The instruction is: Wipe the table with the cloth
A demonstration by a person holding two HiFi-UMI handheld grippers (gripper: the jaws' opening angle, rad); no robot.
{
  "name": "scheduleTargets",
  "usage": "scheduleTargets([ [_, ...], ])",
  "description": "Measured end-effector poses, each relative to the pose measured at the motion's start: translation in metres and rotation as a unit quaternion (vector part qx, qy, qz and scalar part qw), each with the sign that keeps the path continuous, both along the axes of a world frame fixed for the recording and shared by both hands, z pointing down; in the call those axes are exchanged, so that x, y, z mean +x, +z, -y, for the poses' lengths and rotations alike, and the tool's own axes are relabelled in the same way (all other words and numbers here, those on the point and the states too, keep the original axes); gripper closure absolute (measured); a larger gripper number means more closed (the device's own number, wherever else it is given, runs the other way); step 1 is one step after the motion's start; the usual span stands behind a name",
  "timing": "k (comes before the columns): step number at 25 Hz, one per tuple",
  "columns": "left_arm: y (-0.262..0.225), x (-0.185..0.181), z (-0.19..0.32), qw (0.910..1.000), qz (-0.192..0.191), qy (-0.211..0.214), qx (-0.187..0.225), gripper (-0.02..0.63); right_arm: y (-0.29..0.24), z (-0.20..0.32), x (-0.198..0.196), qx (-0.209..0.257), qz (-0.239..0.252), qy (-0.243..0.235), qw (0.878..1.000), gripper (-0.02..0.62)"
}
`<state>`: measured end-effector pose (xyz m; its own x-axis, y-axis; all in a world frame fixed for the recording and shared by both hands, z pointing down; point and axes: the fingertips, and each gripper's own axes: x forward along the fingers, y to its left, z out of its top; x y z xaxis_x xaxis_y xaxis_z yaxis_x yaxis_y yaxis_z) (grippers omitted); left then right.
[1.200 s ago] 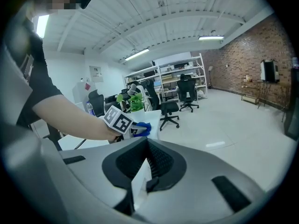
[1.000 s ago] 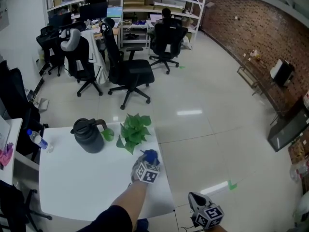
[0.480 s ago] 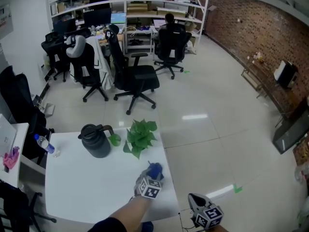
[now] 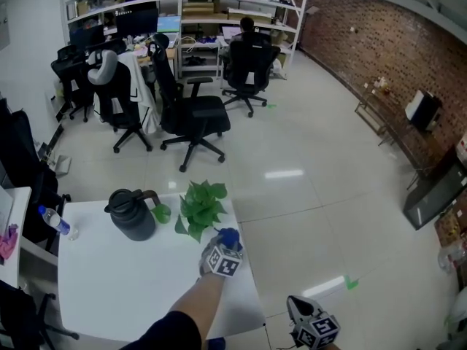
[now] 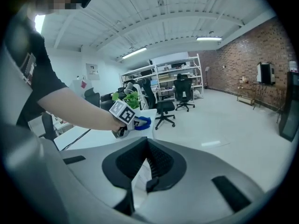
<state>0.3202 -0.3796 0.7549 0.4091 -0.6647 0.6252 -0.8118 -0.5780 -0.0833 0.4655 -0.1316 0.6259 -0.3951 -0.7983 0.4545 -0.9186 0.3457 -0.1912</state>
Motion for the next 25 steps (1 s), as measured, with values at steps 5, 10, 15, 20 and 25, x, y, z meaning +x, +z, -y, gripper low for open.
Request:
scheduleTargets([
  [5,-0.002,0.001,0.004,0.9992,-0.034,-0.008,-0.019,0.468,-0.007,0.013,0.009,0.015,-0.008,0.010,1.000,0.583],
  [10,-0.025,-0.015,-0.026,0.9964,-0.080,-0.018,-0.022,0.468,-0.022,0.029,0.005,0.032,-0.011,0.010,0.999,0.583],
  [15,-0.053,-0.049,-0.075,0.9951,-0.097,-0.003,-0.018,0.468,-0.032,0.034,-0.017,0.045,-0.008,-0.003,0.999,0.583],
  [20,-0.083,-0.124,-0.122,0.9946,-0.101,-0.020,-0.009,0.468,-0.043,0.039,-0.068,0.055,-0.003,-0.034,0.998,0.583],
  [25,-0.102,-0.217,-0.156,0.9927,-0.104,-0.061,-0.004,0.468,-0.043,0.050,-0.151,0.062,-0.009,-0.093,0.994,0.583],
])
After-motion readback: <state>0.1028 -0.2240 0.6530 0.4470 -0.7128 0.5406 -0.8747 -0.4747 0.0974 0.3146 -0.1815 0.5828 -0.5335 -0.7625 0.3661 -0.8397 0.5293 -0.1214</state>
